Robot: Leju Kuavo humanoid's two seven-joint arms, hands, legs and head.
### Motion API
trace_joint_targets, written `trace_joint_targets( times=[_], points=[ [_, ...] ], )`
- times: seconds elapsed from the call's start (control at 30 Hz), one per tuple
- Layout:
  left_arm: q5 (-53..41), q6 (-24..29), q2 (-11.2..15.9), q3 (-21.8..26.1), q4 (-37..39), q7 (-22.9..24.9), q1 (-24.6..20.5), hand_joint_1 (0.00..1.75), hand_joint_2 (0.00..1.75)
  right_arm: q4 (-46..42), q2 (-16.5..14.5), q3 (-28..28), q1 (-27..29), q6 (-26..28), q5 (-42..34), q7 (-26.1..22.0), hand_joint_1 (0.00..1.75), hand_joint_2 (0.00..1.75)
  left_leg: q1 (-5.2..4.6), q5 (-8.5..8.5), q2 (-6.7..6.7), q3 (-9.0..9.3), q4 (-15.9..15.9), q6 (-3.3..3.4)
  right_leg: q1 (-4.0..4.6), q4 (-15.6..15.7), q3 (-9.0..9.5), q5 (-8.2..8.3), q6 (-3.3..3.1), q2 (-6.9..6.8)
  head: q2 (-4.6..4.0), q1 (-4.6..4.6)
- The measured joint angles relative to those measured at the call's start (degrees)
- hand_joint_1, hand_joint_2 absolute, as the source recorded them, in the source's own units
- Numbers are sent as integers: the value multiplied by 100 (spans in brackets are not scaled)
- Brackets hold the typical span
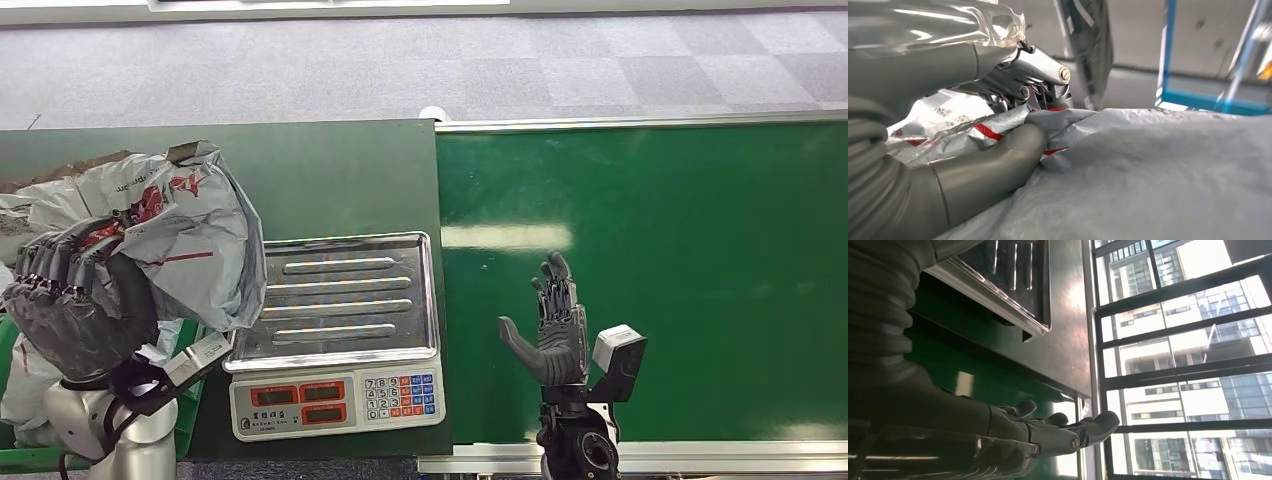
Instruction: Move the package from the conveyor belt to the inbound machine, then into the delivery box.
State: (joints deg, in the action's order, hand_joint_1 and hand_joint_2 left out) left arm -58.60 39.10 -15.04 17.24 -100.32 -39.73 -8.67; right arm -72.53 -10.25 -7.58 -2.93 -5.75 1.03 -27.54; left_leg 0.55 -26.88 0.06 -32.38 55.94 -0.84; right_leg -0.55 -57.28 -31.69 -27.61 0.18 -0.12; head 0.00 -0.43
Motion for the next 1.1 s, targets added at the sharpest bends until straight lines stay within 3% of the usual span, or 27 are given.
trace_joint_targets(
  times=[0.3, 0.4, 0.73, 0.97, 1.03, 1.1],
  points=[
    [-651, 0, -96, 1153, 1409, 608, -383, 175, 175, -56, -5, 53, 0, 22, 46, 121, 0, 175, 0, 0, 4, -5, 0, 0, 0, -1, -3, 1, -1, 9, 0, 0],
    [-861, 2, -125, 1592, 1662, 579, -520, 175, 175, -56, -14, 63, 10, 27, 61, 137, 0, 175, 0, 0, 11, -6, -1, -1, 1, -2, -6, 1, -1, 13, 0, 0],
    [-836, 2, -227, 2456, 1693, 163, -817, 175, 175, -56, -17, 75, 34, 29, 70, 166, 0, 175, 1, 0, 14, 1, -3, -1, 2, -2, 1, 1, -1, 15, 0, 2],
    [248, 2, -37, 3029, 801, 2, -819, 175, 175, -56, -5, 48, 105, 36, 33, 155, 0, 175, 4, 0, 13, -9, -3, -2, 5, -4, -8, 0, -3, 14, 0, 2],
    [448, 2, 40, 3135, 506, 0, -821, 168, 175, -55, 4, 27, 104, 48, -10, 131, 0, 175, 3, 0, 14, -12, -3, -2, 5, -4, -10, 0, -3, 15, 0, 2],
    [562, 2, 131, 3204, 332, -1, -822, 99, 175, -49, 16, 3, 96, 73, -60, 96, 0, 175, 2, 0, 14, -13, -2, -2, 3, -3, -13, 0, -3, 14, 0, 1]
  ],
)
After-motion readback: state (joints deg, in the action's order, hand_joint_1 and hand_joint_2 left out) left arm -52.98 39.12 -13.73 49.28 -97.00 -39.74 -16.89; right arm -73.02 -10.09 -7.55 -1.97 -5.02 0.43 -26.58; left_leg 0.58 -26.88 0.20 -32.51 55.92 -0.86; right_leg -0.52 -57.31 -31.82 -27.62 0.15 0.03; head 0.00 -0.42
